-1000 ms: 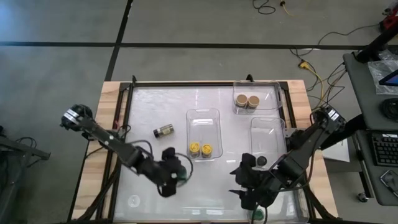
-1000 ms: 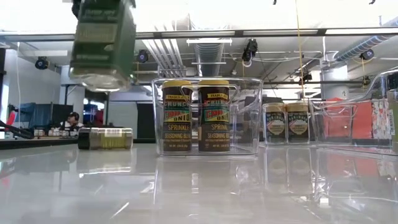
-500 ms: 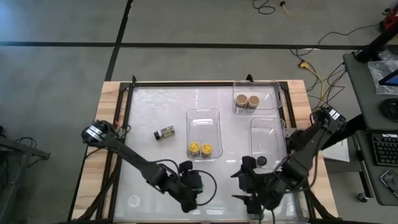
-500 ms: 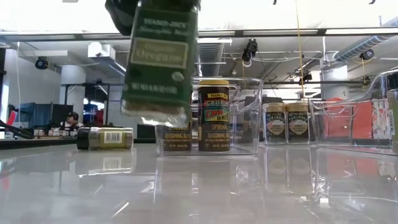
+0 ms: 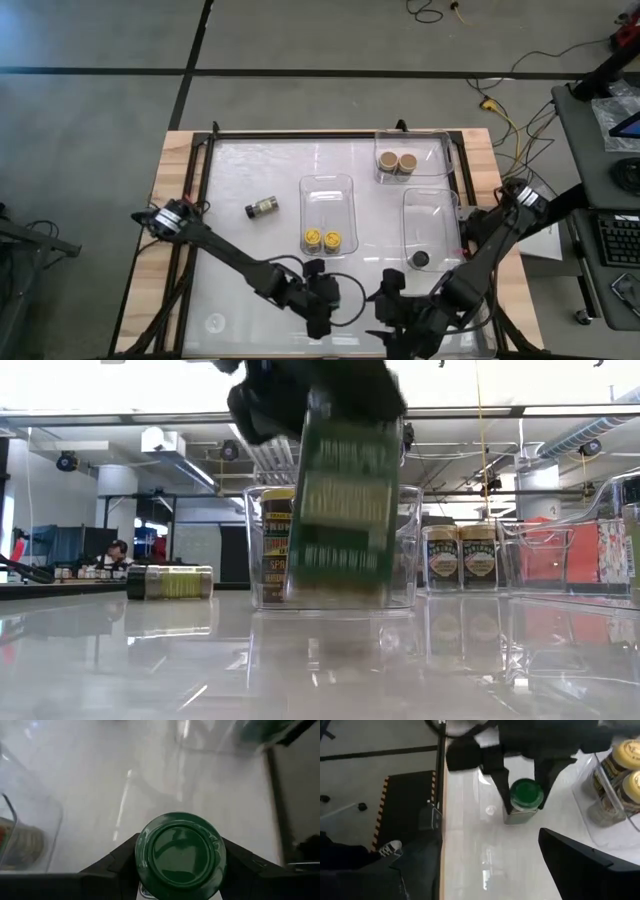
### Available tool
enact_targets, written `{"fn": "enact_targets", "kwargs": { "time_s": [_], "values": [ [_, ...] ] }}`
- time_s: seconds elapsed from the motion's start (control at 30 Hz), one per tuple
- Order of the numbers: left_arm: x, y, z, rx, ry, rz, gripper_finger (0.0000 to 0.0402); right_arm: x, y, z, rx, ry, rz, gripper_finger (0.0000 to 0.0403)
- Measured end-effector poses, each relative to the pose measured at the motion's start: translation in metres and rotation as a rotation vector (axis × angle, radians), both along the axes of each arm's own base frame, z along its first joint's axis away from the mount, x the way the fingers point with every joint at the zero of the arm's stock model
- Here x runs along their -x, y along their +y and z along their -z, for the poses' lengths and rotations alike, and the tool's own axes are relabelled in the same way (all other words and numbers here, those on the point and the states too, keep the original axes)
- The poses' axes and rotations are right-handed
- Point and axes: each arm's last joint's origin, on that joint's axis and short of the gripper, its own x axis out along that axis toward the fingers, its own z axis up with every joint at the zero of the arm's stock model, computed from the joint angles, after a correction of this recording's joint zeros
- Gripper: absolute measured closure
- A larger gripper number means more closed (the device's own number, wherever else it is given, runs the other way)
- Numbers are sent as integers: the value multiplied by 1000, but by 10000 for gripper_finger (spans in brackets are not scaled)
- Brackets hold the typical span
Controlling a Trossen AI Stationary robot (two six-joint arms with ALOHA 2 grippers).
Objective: Sort spices by type
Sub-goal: Put the green seasoning bottle into the bottom transparent bin
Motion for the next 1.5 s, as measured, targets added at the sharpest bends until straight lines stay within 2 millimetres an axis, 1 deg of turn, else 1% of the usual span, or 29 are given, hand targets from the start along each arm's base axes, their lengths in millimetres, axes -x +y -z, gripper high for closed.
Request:
{"fn": "enact_targets", "kwargs": {
  "time_s": [0.1, 0.3, 0.5, 0.7, 0.9, 1.0, 1.13, 1.27, 1.37, 1.5],
  "values": [
    [-5, -1, 11, -54, 4, -35, 220, 1, 2, 0, -27, 3, 23, 89],
    [-12, -3, 13, -128, -19, -8, 220, 2, 3, 0, -51, 1, 42, 101],
    [-12, -2, 13, -159, -31, -28, 219, 4, 4, 0, -69, 5, 53, 90],
    [-13, 0, 13, -172, -33, -32, 183, 5, 6, 0, -71, 5, 44, 79],
    [-12, 0, 13, -167, -27, -21, 158, 5, 6, 1, -73, 11, 37, 60],
    [-10, 0, 9, -158, -25, -21, 142, 5, 6, 1, -47, 5, 17, 53],
    [-4, 3, 1, -161, 3, -17, 118, 4, 5, 1, -3, -2, -17, 55],
    [4, 7, -8, -172, 43, -18, 95, -1, -1, 1, -1, -1, 6, 57],
    [15, 11, -21, -168, 73, -44, 87, -10, -9, 4, -23, 22, 38, 55],
    [37, 10, -39, -176, 119, -52, 87, -26, -12, 16, 39, 21, 10, 56]
  ]
}}
